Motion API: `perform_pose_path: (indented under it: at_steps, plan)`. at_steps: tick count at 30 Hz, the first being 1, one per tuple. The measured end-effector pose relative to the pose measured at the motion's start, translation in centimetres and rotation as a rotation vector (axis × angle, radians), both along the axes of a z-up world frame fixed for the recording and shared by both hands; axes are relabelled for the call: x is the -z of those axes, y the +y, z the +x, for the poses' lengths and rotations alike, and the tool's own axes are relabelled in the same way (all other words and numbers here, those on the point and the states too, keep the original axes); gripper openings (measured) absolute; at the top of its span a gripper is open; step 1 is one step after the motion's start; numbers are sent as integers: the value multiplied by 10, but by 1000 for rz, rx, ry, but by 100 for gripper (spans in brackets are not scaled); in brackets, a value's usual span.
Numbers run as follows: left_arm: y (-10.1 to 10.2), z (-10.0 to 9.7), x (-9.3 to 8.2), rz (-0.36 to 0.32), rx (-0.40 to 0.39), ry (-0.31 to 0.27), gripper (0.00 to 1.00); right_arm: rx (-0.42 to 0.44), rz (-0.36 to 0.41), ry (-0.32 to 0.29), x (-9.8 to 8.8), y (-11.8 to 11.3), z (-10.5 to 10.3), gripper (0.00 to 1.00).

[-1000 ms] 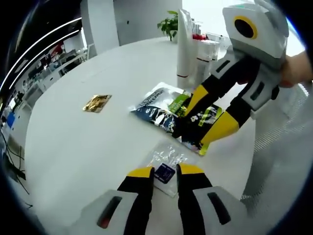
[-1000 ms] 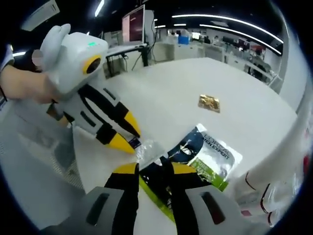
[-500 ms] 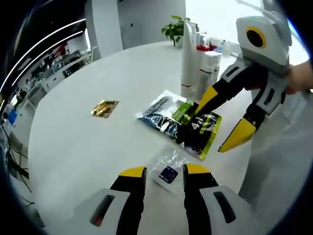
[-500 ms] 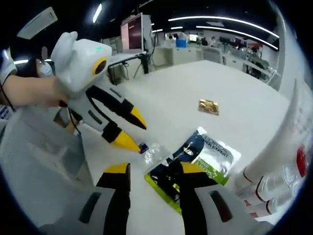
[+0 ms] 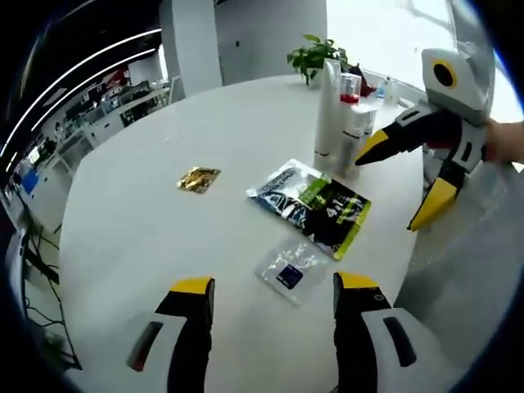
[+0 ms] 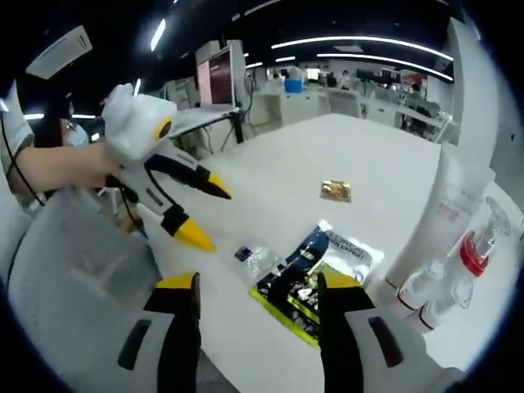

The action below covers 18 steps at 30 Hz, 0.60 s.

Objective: Arrange the skincare products in the storage area until every visible bottle or jar stands upright without overlapping.

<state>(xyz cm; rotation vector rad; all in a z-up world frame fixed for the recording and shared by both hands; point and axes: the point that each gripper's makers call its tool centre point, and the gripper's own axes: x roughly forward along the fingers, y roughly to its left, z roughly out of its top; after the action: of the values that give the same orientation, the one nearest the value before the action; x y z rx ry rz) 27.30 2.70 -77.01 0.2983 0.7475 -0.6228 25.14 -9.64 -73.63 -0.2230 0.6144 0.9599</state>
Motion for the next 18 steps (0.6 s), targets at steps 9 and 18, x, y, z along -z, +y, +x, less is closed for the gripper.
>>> perform_pose_path:
  at_steps: [9,18]
  plan:
    - [4,-16,-9,-48,-24,-1,75,67,46,4,-26,-25,-10,70]
    - [13,-30,-20,-88,-60,-2,79,160,48,0,-33,-56,-4,81]
